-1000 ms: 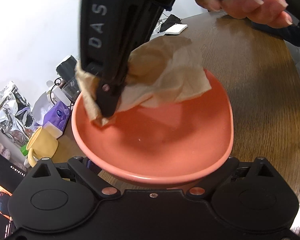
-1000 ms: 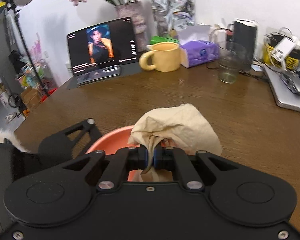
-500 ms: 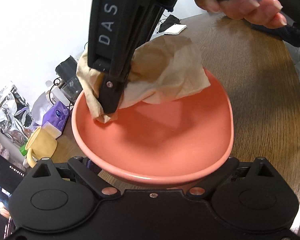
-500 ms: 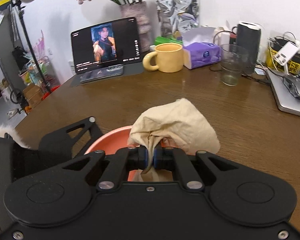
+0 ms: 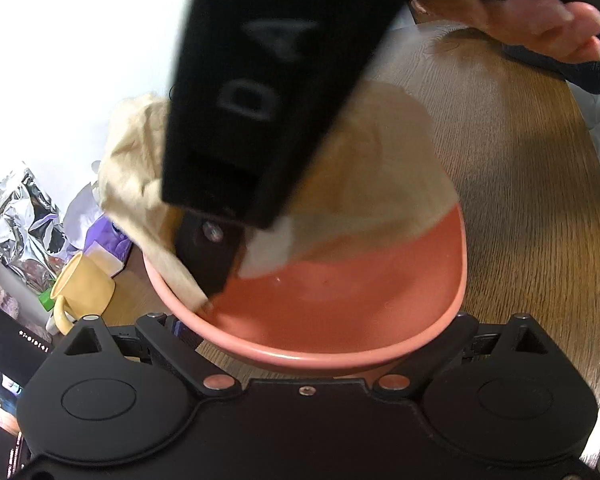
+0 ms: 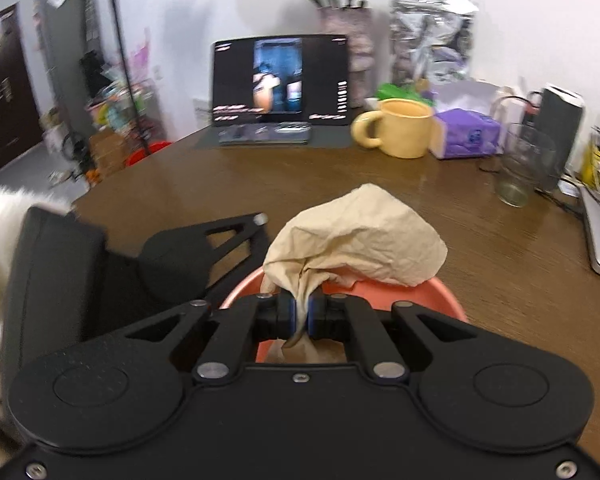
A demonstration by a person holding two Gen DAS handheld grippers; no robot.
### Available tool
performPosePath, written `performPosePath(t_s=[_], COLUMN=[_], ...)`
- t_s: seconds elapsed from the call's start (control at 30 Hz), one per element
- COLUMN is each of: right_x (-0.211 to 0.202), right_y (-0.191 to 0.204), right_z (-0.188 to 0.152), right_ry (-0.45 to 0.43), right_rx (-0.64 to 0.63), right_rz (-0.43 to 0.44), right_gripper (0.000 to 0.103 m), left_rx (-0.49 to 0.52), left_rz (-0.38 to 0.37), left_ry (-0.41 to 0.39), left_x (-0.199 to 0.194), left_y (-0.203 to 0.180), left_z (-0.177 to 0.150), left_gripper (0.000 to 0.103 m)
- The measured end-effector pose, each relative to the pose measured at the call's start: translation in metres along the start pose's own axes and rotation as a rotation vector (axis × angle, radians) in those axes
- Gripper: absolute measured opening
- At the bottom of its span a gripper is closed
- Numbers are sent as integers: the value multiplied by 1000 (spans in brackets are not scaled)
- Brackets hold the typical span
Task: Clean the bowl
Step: 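Push the cloth into the bowl and rub its bottom with the right gripper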
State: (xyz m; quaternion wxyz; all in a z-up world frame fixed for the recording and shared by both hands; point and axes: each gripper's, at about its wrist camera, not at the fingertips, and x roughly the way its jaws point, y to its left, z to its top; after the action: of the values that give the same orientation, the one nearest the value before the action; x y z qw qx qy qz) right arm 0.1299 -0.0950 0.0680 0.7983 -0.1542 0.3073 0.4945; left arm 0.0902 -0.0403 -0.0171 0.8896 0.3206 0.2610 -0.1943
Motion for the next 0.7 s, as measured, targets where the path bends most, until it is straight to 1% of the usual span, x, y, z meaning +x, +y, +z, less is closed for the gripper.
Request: performPosePath(t_s=[0.07, 0.17, 0.4, 0.47, 0.7], right_x=[0, 0, 0, 1, -3], right_y=[7, 9, 7, 10, 16], right_z=[-2, -3, -8, -10, -13], right_ry=[23, 23, -59, -48, -10], right_rx=[-42, -65, -113, -107, -156], right_rz=[21, 23, -45, -49, 43], right_gripper=[5, 5, 5, 5, 5], left_rx=[0, -1, 2, 5, 0], left_rz=[-1, -1, 0, 2, -1], left_ry=[0, 0, 2, 1, 6], left_x=[0, 0, 1, 1, 2], left_y=[0, 0, -1, -2, -1], left_z=[0, 0, 1, 2, 2], left_gripper=[96, 96, 95, 96, 96])
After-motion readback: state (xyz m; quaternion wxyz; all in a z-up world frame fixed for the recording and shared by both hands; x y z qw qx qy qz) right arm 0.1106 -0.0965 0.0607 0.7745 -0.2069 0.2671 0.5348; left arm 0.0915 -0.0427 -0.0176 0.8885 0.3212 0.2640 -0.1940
